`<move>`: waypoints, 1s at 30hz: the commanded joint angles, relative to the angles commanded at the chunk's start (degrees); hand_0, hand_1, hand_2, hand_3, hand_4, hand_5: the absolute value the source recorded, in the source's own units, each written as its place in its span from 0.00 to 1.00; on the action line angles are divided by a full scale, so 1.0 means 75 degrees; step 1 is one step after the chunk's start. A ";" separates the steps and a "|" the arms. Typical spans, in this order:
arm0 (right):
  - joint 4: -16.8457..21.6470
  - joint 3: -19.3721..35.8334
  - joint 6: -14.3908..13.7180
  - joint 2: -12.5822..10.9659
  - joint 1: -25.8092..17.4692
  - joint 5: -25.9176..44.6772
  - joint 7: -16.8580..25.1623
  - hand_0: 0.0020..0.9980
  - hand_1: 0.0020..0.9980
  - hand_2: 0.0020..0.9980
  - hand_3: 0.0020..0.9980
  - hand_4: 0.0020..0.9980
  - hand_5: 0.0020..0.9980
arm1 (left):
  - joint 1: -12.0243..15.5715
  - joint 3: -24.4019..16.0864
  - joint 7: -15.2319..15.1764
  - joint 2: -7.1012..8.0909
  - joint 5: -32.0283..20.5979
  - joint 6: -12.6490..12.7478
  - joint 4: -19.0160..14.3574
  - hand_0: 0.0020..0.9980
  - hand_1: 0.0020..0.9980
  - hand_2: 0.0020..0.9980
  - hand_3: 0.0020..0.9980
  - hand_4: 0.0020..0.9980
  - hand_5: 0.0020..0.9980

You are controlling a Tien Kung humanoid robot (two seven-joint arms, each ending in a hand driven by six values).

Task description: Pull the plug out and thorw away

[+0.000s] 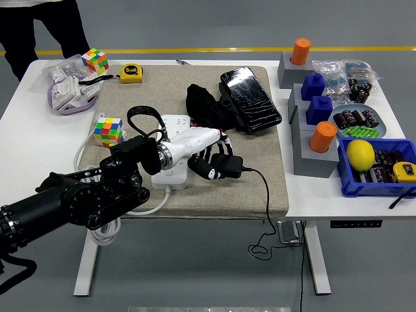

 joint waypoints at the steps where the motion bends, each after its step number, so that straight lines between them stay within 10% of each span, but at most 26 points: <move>1: 0.0003 -0.0004 -0.0001 -0.0001 0.0001 0.0003 0.0002 0.62 0.66 0.69 0.64 0.99 0.53 | -0.0003 0.0008 -0.0006 0.0000 -0.0011 -0.0011 -0.0001 0.49 0.50 0.51 0.57 0.82 0.00; 2: 0.0009 -0.0010 -0.0004 -0.0002 0.0004 0.0007 0.0005 0.62 0.66 0.69 0.64 0.99 0.53 | -0.0009 0.0016 -0.0009 0.0002 -0.0034 -0.0042 -0.0006 0.49 0.50 0.51 0.57 0.82 0.00; 3: 0.0011 -0.0014 -0.0005 -0.0003 0.0005 0.0010 0.0006 0.62 0.66 0.69 0.64 0.99 0.52 | -0.0009 0.0012 0.0002 0.0008 -0.0075 -0.0082 -0.0015 0.72 0.76 0.74 0.82 0.97 0.07; 8: 0.0007 -0.0028 -0.0004 -0.0007 -0.0005 0.0011 0.0007 0.62 0.66 0.69 0.64 0.99 0.52 | -0.0005 -0.0019 0.0079 0.0032 -0.0147 -0.0312 -0.0035 0.72 0.76 0.74 0.82 0.97 0.07; 9: 0.0004 -0.0027 -0.0005 -0.0010 -0.0002 0.0006 0.0006 0.62 0.66 0.69 0.64 0.99 0.52 | -0.0006 -0.0029 0.0076 0.0038 -0.0148 -0.0326 -0.0030 0.82 0.89 0.89 0.96 1.00 0.25; 20: 0.0018 -0.0005 -0.0014 -0.0012 0.0013 0.0009 0.0009 0.62 0.66 0.69 0.64 0.99 0.52 | 0.0184 -0.0552 0.0134 0.0186 -0.0050 -0.0322 -0.0360 0.84 0.93 0.94 1.00 1.00 0.34; 30: 0.0006 0.0021 0.0005 -0.0014 -0.0026 -0.0030 0.0004 0.62 0.66 0.69 0.64 0.99 0.53 | 0.1283 -0.2232 0.0584 0.0908 0.0332 -0.0423 -0.2208 0.76 0.82 0.83 0.98 1.00 0.36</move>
